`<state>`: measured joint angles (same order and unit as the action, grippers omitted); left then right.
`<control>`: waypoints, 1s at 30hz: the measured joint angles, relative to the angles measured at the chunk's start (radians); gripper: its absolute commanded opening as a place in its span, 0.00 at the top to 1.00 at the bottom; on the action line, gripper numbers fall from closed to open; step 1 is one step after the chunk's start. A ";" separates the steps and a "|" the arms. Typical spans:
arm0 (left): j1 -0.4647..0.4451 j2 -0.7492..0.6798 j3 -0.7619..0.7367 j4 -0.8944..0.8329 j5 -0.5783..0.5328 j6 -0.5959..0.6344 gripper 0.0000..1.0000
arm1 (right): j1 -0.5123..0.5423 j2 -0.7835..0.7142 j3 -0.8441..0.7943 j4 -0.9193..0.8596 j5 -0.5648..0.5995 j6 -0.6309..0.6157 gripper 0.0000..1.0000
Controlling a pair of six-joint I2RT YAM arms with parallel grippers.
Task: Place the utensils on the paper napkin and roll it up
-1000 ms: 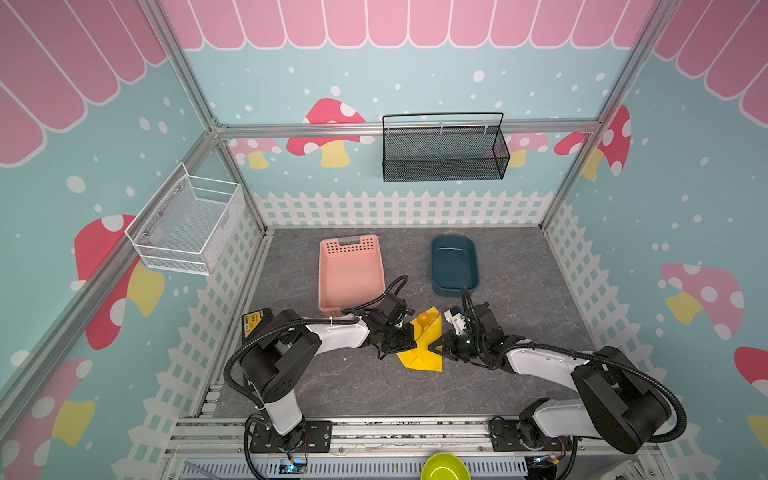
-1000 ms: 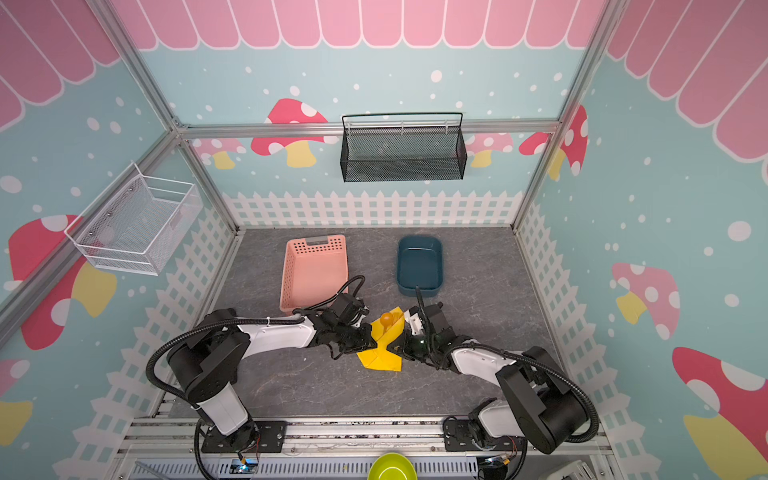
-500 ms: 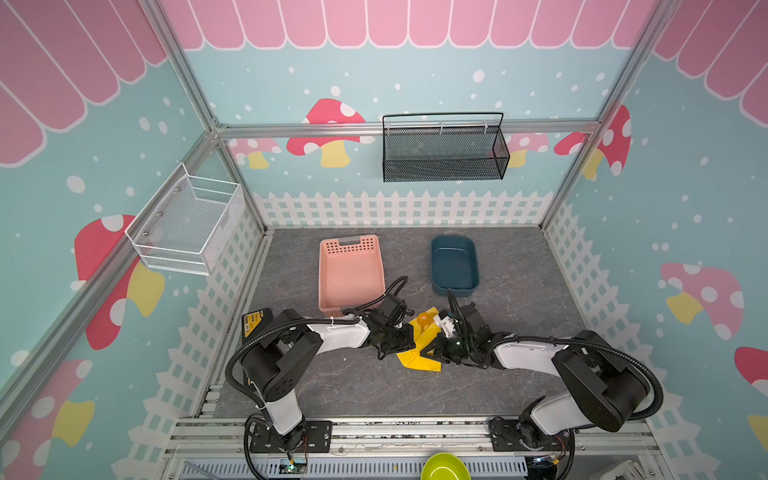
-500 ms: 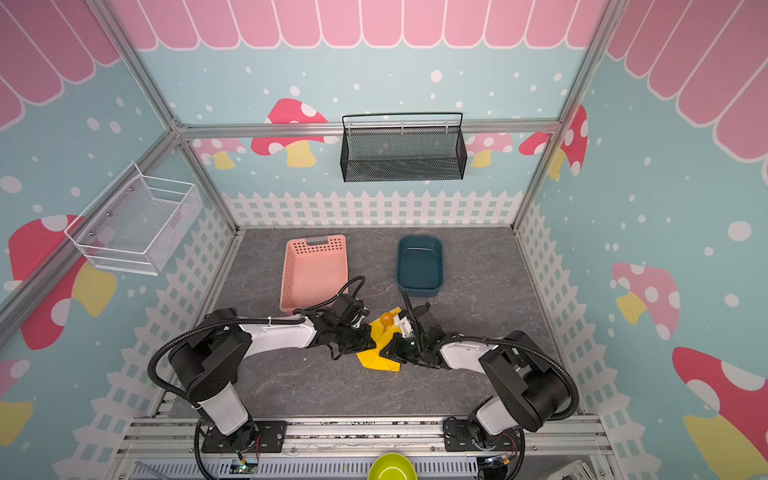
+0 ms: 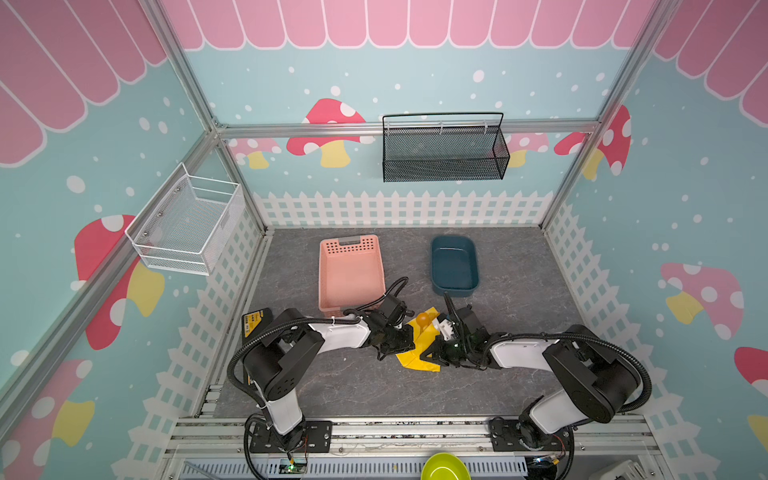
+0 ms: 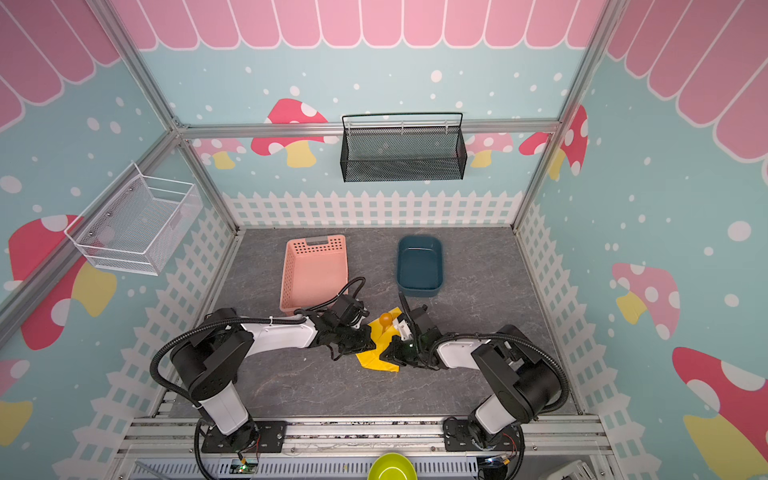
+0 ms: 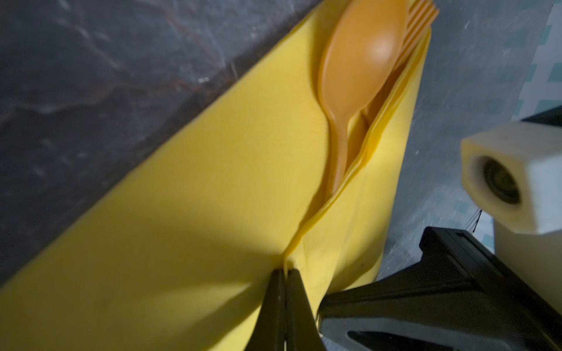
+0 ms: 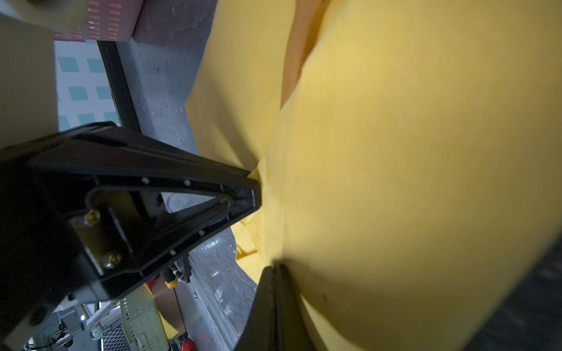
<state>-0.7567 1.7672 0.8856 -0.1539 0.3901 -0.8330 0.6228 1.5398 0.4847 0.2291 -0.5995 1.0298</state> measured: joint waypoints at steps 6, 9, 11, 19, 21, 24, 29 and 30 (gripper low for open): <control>0.000 -0.010 0.003 -0.016 -0.018 0.013 0.82 | 0.000 0.000 0.000 0.000 0.000 0.000 0.97; 0.000 -0.031 0.013 -0.069 -0.048 0.028 0.80 | 0.000 0.000 0.000 0.000 0.001 0.000 0.97; 0.000 -0.053 0.025 -0.108 -0.067 0.038 0.79 | 0.000 0.000 0.000 0.000 0.001 0.000 0.97; -0.003 -0.128 0.094 -0.192 -0.091 0.074 0.77 | 0.000 0.000 0.000 0.000 0.001 0.000 0.97; -0.012 -0.129 0.108 -0.202 -0.091 0.078 0.79 | 0.000 0.000 0.000 0.000 0.001 0.000 0.98; -0.036 -0.125 0.130 -0.217 -0.087 0.082 0.83 | 0.000 0.004 0.000 0.000 0.000 0.000 0.98; -0.065 -0.073 0.163 -0.216 -0.080 0.090 0.86 | 0.000 0.010 0.000 0.000 0.000 0.000 0.98; -0.066 -0.060 0.163 -0.217 -0.080 0.090 0.87 | 0.000 0.010 0.000 0.000 0.000 0.000 0.98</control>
<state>-0.8227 1.7077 1.0485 -0.3710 0.3099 -0.7429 0.6228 1.5494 0.4847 0.2291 -0.5995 1.0294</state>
